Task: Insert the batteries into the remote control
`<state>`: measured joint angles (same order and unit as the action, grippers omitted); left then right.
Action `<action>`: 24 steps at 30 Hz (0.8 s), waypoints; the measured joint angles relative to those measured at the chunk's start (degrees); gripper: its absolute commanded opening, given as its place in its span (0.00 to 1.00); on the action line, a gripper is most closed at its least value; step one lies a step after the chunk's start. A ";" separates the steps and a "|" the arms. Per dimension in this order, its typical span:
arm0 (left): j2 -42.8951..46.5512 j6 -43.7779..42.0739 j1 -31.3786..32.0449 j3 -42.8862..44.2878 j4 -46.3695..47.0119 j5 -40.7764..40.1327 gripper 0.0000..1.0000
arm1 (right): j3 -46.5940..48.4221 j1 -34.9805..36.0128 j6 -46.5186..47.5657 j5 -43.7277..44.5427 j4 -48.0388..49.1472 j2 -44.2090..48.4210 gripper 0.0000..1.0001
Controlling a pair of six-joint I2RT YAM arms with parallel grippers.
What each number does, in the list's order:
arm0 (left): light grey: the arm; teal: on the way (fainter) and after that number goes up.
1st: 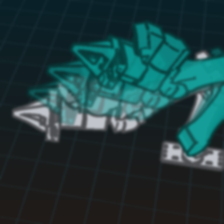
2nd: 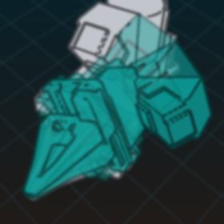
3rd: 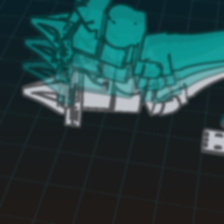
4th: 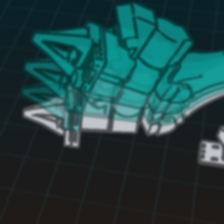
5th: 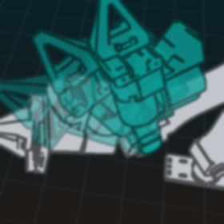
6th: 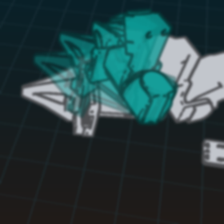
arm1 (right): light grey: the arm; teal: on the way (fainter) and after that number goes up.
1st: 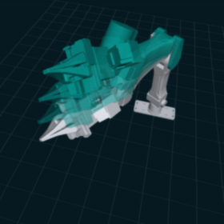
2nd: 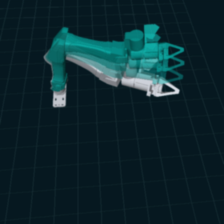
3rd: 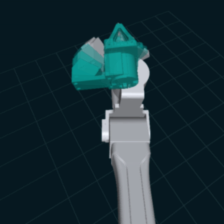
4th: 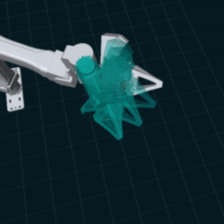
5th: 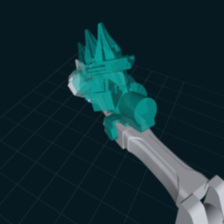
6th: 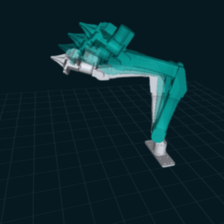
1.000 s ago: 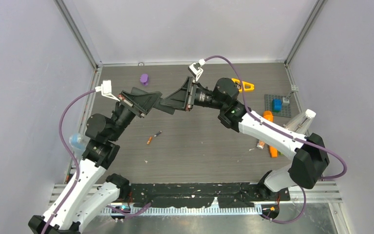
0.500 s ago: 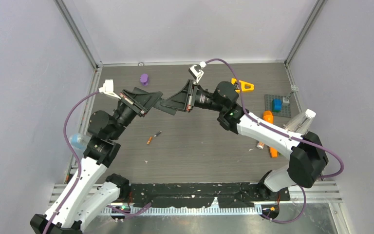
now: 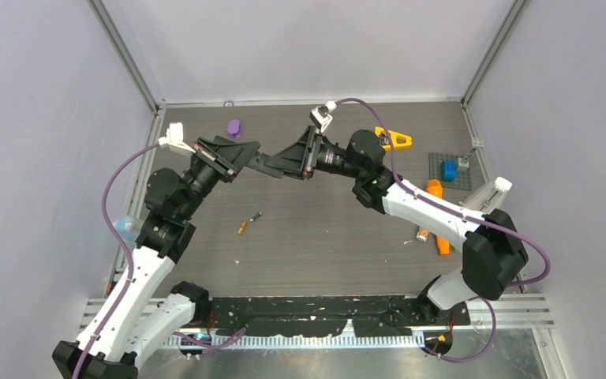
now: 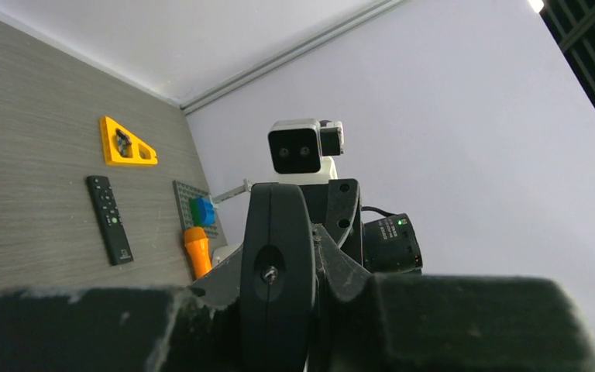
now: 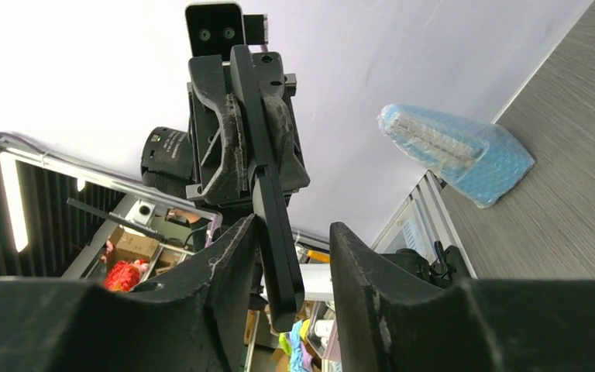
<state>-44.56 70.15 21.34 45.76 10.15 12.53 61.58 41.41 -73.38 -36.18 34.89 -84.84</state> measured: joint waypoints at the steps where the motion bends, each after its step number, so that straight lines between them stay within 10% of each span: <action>1: -0.46 -0.37 -0.09 0.42 -0.20 0.02 0.00 | 0.57 -0.13 -0.28 -0.04 -0.68 -0.37 0.47; 10: -1.22 -4.07 -0.42 0.74 -1.27 -0.87 0.00 | 3.50 -1.03 -0.66 -0.63 -9.73 -1.42 0.59; 24: -4.11 -8.33 -0.37 0.87 -3.26 -1.05 0.00 | 3.45 -2.91 -0.55 -0.81 -17.53 -1.03 0.51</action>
<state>-48.66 61.82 20.97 46.63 6.90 11.49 65.04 38.50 -73.93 -36.99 17.37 -85.86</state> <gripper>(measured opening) 0.190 0.526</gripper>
